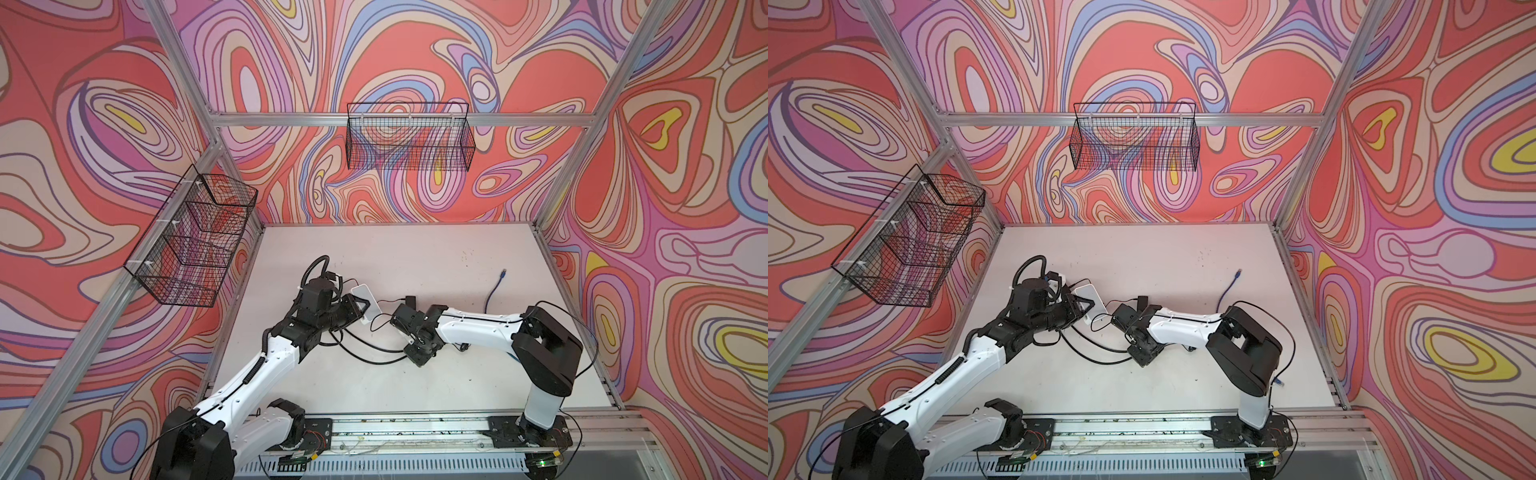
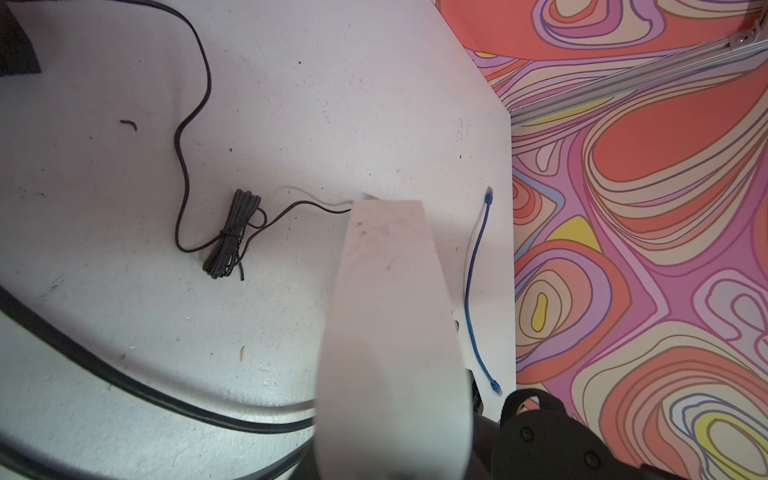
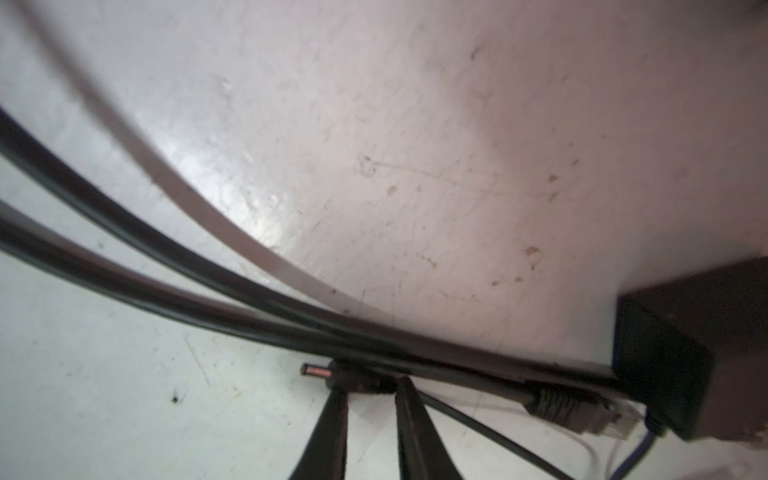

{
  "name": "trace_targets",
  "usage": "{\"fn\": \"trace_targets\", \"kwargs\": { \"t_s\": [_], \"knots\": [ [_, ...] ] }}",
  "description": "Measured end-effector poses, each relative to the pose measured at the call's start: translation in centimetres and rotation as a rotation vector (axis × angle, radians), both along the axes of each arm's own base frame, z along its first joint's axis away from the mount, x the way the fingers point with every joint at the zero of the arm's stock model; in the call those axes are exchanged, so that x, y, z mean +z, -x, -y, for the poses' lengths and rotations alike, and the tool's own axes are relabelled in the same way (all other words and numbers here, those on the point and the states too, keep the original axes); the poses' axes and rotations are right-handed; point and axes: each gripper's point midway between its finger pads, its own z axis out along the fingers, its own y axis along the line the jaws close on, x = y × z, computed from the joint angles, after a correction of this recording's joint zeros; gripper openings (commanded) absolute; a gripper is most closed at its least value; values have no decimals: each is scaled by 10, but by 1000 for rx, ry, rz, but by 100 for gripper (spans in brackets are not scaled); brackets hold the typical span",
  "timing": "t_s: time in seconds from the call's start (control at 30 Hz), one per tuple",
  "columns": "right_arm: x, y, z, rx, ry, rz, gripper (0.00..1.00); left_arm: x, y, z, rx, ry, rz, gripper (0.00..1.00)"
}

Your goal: Insert the plug into the switch port

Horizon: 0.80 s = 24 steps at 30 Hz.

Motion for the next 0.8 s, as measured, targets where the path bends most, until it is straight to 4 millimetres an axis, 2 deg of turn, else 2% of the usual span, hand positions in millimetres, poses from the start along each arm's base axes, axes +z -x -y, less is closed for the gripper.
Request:
{"fn": "trace_targets", "kwargs": {
  "t_s": [0.3,0.57,0.8],
  "knots": [
    [5,-15,-1,-9,-1,78,21,0,0,0,0,0,0,9],
    [24,-27,-11,-36,-67,146,21,1,0,0,0,1,2,9],
    [24,-27,-13,-32,-75,144,23,1,0,0,0,1,2,9]
  ]
}}
